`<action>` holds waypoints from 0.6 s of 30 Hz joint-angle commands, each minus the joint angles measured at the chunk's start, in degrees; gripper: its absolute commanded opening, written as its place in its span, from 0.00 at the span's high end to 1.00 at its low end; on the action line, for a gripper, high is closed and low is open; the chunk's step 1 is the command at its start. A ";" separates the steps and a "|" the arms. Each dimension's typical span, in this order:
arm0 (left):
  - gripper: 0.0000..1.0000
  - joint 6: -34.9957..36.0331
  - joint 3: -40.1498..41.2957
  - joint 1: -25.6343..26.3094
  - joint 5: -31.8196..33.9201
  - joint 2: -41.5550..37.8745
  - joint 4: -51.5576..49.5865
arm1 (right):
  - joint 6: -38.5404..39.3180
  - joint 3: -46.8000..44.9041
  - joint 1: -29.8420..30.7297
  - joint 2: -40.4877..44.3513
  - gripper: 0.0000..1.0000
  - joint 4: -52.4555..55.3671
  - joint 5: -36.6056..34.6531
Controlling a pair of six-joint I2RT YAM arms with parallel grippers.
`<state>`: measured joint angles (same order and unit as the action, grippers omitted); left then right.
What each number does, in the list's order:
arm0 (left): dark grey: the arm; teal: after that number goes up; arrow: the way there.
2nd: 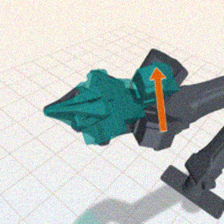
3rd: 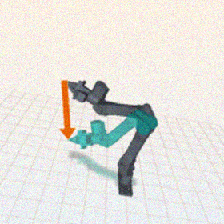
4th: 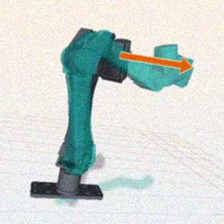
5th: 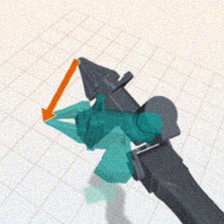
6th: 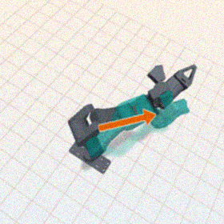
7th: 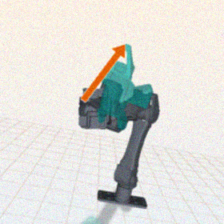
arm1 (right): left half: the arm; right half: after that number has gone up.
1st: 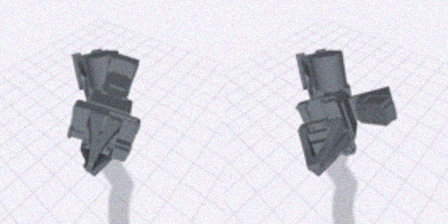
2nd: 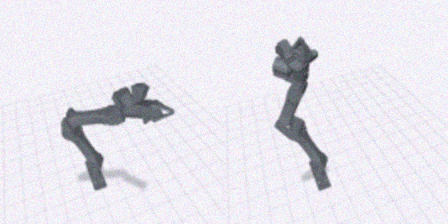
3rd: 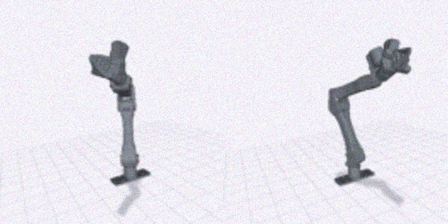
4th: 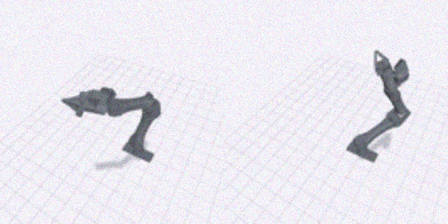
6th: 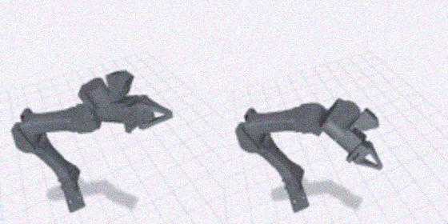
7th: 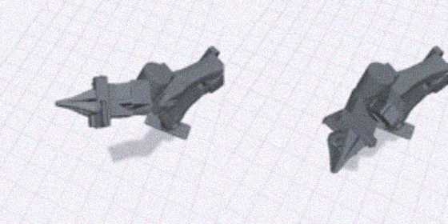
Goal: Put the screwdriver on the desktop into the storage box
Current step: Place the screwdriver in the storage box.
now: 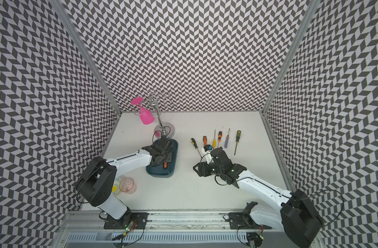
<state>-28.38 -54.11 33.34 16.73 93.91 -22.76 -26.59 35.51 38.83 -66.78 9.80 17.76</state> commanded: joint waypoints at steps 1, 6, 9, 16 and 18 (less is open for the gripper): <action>0.70 -0.71 0.95 -0.12 -1.18 0.72 -0.41 | -0.44 -0.12 0.35 0.59 0.32 -2.76 -0.53; 0.57 -1.24 0.93 -0.05 -0.59 -0.14 -0.88 | -0.61 -0.12 0.37 0.73 0.32 -2.69 -0.62; 0.54 -1.50 0.93 -0.06 -0.47 -0.40 -1.21 | -0.73 -0.15 0.41 0.73 0.32 -2.77 -0.62; 0.55 -1.77 1.70 -0.03 -1.46 -1.58 -0.75 | -0.91 -0.34 0.45 0.69 0.32 -2.79 -0.62; 0.58 -1.85 2.14 -0.07 -1.75 -2.14 -0.37 | -1.03 -0.31 0.41 0.62 0.32 -2.94 -0.71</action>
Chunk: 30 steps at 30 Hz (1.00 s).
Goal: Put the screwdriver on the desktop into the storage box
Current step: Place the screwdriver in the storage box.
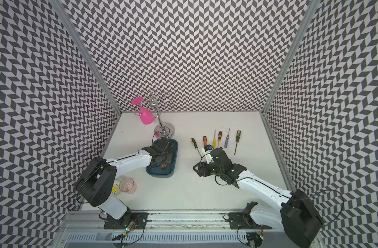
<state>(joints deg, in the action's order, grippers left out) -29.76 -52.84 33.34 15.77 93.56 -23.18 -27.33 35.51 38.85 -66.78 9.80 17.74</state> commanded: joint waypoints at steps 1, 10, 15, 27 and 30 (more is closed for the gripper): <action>0.60 -0.56 1.05 -0.08 -0.66 -1.87 0.02 | -0.34 -0.29 0.37 0.63 0.32 -2.93 -0.62; 0.76 -1.79 2.67 0.56 -1.36 -3.38 -1.04 | -0.62 -0.51 0.44 0.69 0.32 -2.97 -0.71; 0.82 -1.97 3.68 1.55 -1.68 -5.30 -1.71 | -0.94 -0.60 0.44 0.52 0.32 -3.46 -0.60; 0.54 -1.98 2.22 2.70 -0.91 -4.97 -3.10 | -1.27 -0.57 0.44 1.17 0.32 -3.39 -0.40; 0.54 -1.76 1.87 2.65 -0.79 -5.20 -3.02 | -1.29 -0.54 0.44 1.44 0.32 -3.08 -0.51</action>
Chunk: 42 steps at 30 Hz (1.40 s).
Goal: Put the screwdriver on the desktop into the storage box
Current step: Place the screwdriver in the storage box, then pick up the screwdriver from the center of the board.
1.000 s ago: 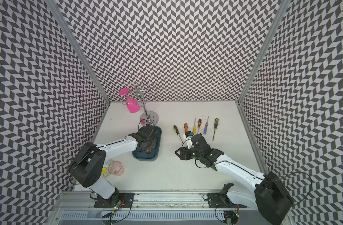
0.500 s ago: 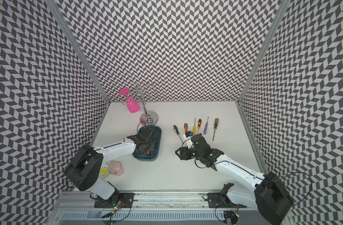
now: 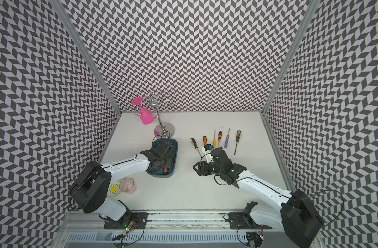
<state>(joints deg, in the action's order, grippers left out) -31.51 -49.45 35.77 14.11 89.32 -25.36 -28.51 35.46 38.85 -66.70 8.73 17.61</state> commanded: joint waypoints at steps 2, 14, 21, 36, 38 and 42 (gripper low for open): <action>0.54 -0.01 -1.74 0.23 0.80 -1.01 -0.84 | -0.04 -0.45 0.44 1.39 0.32 -1.92 -0.48; 0.53 -0.44 -1.09 0.40 -1.67 -7.69 -0.83 | 1.39 1.47 0.43 1.48 0.30 1.22 -3.36; 0.48 -1.91 1.49 1.05 -6.84 -16.17 1.68 | 2.78 3.43 0.35 3.53 0.28 4.93 -9.88; 0.46 -7.17 12.34 3.74 -12.79 -29.03 8.11 | 5.39 9.43 0.17 -6.22 0.40 3.78 -15.78; 0.46 -8.31 14.02 3.78 -12.81 -31.25 8.66 | 6.28 12.36 0.08 -9.68 0.40 4.48 -17.06; 0.45 -9.49 16.21 3.78 -12.11 -34.54 8.49 | 8.02 19.06 -0.61 -17.58 0.38 6.99 -18.80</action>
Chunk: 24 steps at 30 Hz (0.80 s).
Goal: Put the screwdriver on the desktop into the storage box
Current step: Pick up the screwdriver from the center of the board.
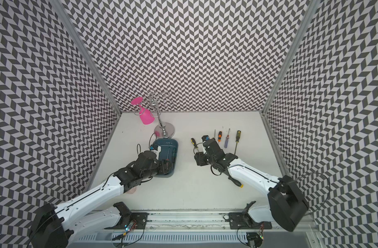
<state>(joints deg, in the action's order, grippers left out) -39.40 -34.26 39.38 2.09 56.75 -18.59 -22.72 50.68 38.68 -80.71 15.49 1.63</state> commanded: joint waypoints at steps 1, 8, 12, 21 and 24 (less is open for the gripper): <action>0.44 -1.73 1.28 0.18 0.00 -2.70 1.39 | 2.84 5.83 -0.66 -5.76 0.38 0.71 -3.24; 0.44 -1.55 1.52 0.09 1.16 -6.34 -1.73 | 4.62 16.38 -3.70 -18.63 0.42 2.30 -3.16; 0.43 -1.98 2.15 0.03 1.08 -7.23 -1.84 | 4.93 21.72 -5.51 -25.27 0.46 3.81 -1.64; 0.43 -2.61 2.88 -0.01 1.58 -7.53 -2.54 | 7.03 29.45 -5.71 -34.41 0.50 7.46 -3.06; 0.43 -2.79 2.88 0.00 1.60 -7.62 -2.53 | 7.13 30.12 -5.72 -35.80 0.51 7.58 -3.25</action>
<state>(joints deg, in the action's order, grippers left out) -41.89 -31.73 39.38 2.94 50.06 -20.27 -16.53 79.46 32.82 -115.26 22.44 -0.54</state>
